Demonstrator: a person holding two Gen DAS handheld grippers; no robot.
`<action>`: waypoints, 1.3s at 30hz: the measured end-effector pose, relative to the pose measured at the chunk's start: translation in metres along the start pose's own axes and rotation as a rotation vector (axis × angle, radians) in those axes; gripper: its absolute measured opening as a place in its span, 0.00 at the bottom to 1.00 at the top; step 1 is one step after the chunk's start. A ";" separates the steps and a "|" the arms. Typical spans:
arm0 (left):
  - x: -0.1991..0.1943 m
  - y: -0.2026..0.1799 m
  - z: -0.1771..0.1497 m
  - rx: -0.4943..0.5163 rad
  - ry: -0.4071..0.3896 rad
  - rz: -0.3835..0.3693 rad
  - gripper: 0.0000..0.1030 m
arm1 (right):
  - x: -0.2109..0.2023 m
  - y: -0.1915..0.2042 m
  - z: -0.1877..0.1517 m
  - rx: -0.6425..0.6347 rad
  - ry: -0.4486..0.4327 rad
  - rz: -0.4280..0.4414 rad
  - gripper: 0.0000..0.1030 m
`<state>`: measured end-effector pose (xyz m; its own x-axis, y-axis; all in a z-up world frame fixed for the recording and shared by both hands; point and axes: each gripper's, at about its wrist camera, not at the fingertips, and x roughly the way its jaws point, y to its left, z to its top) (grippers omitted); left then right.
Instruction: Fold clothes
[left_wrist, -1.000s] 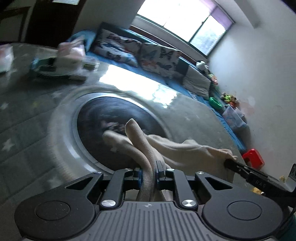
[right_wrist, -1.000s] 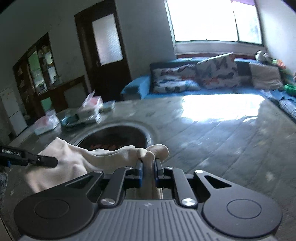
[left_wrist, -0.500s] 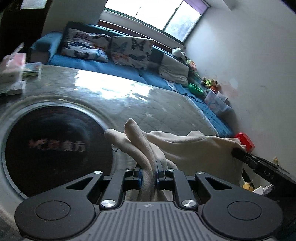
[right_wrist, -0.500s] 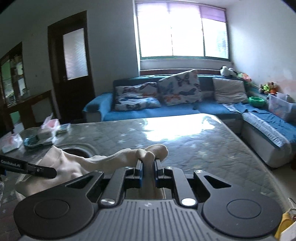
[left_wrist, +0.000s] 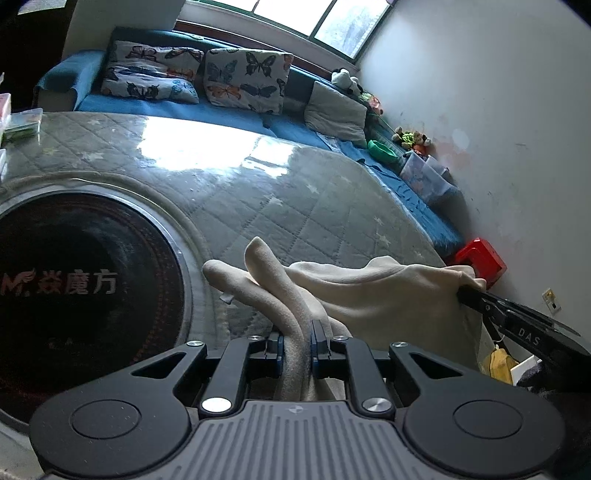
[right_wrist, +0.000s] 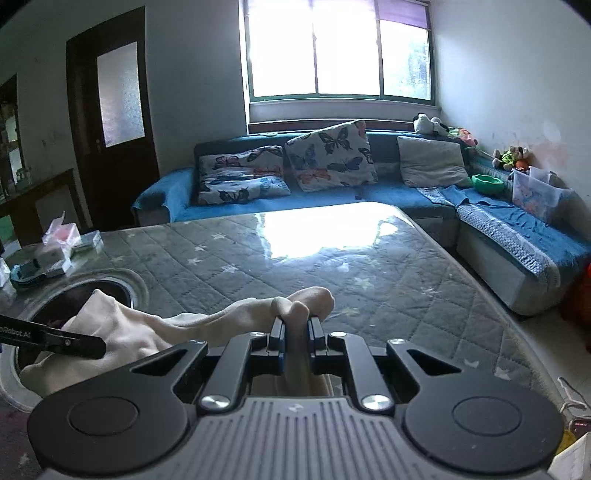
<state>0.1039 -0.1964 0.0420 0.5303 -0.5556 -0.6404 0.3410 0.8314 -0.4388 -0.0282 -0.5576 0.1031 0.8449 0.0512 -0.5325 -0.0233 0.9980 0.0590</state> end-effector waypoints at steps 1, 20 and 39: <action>0.002 0.001 -0.001 0.000 0.006 0.001 0.14 | 0.002 -0.001 -0.001 0.002 0.005 -0.005 0.10; 0.003 0.018 -0.011 0.033 0.061 0.108 0.37 | 0.027 -0.008 -0.010 0.009 0.084 -0.076 0.16; 0.002 -0.005 0.006 0.139 -0.006 0.101 0.31 | 0.052 0.020 -0.017 -0.040 0.130 0.023 0.30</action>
<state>0.1080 -0.2011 0.0470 0.5717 -0.4694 -0.6729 0.3894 0.8771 -0.2810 0.0058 -0.5340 0.0626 0.7677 0.0762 -0.6362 -0.0654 0.9970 0.0404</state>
